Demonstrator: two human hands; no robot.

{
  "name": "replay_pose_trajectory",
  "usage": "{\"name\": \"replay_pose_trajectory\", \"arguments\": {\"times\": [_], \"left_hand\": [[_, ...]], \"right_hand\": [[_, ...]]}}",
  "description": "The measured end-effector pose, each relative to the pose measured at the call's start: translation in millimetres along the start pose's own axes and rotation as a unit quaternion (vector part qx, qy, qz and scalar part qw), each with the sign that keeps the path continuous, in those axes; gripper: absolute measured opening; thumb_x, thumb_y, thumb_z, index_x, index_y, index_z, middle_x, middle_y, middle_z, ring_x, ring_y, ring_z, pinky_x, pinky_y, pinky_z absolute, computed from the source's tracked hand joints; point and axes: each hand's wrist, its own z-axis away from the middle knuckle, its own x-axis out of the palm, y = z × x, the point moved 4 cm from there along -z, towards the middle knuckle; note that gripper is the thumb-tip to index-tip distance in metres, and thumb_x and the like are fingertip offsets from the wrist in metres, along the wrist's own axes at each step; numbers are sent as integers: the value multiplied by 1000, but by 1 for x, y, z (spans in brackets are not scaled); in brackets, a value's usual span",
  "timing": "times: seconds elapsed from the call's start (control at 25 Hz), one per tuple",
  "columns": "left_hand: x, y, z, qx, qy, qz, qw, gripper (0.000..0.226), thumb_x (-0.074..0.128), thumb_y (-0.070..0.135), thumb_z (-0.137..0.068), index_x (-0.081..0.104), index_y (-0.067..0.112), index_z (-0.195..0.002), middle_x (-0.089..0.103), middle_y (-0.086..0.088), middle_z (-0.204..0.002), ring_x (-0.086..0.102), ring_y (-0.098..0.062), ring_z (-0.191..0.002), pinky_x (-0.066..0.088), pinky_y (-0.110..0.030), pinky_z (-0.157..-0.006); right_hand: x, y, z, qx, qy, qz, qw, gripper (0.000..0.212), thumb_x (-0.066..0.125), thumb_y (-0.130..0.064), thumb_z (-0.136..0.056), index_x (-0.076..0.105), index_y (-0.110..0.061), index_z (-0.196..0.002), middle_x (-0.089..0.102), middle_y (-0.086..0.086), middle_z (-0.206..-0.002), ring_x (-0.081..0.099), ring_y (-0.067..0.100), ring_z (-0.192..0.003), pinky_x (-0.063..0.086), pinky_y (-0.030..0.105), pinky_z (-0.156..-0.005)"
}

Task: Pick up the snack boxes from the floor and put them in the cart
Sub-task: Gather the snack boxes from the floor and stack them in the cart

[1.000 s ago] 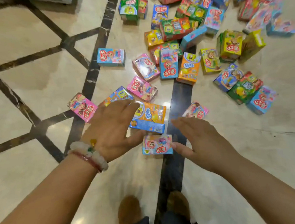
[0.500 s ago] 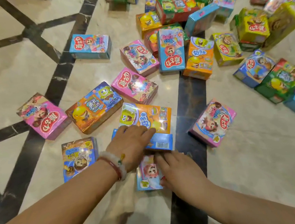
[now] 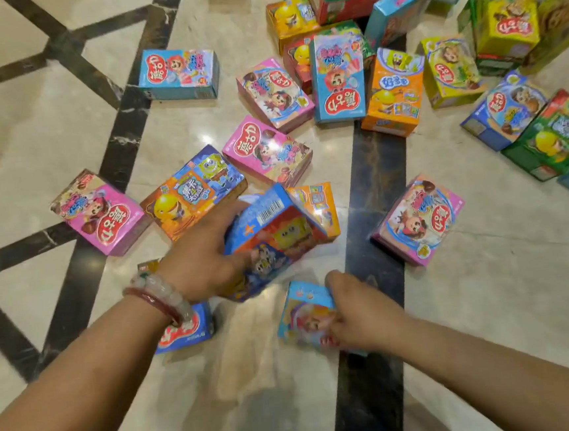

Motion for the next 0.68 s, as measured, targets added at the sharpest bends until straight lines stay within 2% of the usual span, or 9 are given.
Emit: {"name": "replay_pose_trajectory", "arguments": {"times": [0.08, 0.16, 0.2, 0.28, 0.36, 0.4, 0.44, 0.56, 0.68], "left_hand": [[-27, 8, 17, -51, 26, 55, 997, 74, 63, 38, -62, 46, 19, -132, 56, -2, -122, 56, -20, -111, 43, -33, -97], [-61, 25, 42, -96, 66, 95, 989, 71, 64, 34, -64, 47, 20, -131, 60, -5, -122, 59, -23, -108, 47, -43, -96], [-77, 39, 56, -115, 78, 122, 983, 68, 65, 33, -64, 48, 21, -129, 61, -6, -120, 61, -23, -106, 49, -45, -93], [-106, 72, 87, -138, 87, 199, 966, 65, 71, 31, -64, 50, 19, -124, 64, -11, -114, 65, -21, -99, 53, -42, -86], [-134, 119, 125, -158, 93, 269, 945, 59, 77, 15, -71, 51, 7, -123, 65, -14, -109, 68, -9, -84, 56, -27, -69], [-149, 146, 147, -175, 101, 292, 935, 55, 75, 4, -76, 49, 2, -124, 65, -16, -108, 67, -6, -78, 55, -21, -62], [-165, 172, 171, -190, 108, 315, 923, 54, 73, -1, -77, 49, 0, -125, 65, -18, -109, 68, -10, -79, 56, -23, -63], [-225, 263, 240, -220, 102, 387, 890, 62, 75, 11, -64, 55, 5, -122, 68, -21, -109, 68, -30, -92, 57, -45, -80], [-289, 350, 287, -208, 106, 441, 866, 49, 75, 4, -67, 60, 8, -114, 69, -20, -106, 71, -22, -78, 60, -37, -68]], "right_hand": [[-22, 2, 28, 65, 17, -92, 993, 38, 62, -28, -86, 41, -16, -115, 54, 6, -119, 57, 23, -103, 44, 30, -75], [-54, -1, 69, 115, 74, -206, 969, 36, 62, -21, -87, 44, -17, -117, 56, 4, -117, 57, 20, -100, 45, 30, -76], [-72, -6, 92, 131, 102, -280, 946, 34, 64, -19, -86, 47, -17, -116, 58, 3, -115, 59, 20, -99, 48, 33, -80], [-109, -22, 141, 140, 146, -445, 872, 26, 68, -14, -85, 53, -20, -107, 63, 4, -110, 63, 21, -96, 54, 41, -83], [-152, -45, 198, 134, 157, -562, 801, 24, 68, -10, -85, 58, -17, -106, 66, 10, -107, 67, 26, -92, 57, 39, -70], [-176, -58, 228, 125, 158, -597, 776, 26, 67, -9, -86, 59, -13, -110, 67, 13, -107, 68, 28, -91, 57, 35, -64], [-201, -71, 260, 118, 159, -627, 754, 27, 66, -8, -86, 59, -10, -111, 69, 14, -105, 69, 28, -90, 57, 33, -62], [-276, -110, 364, 121, 156, -672, 713, 20, 66, -9, -84, 61, -14, -103, 71, 10, -102, 71, 27, -88, 60, 39, -70], [-341, -146, 450, 92, 170, -694, 693, 27, 67, -9, -84, 61, -8, -110, 70, 13, -107, 71, 27, -88, 60, 42, -70]]}}
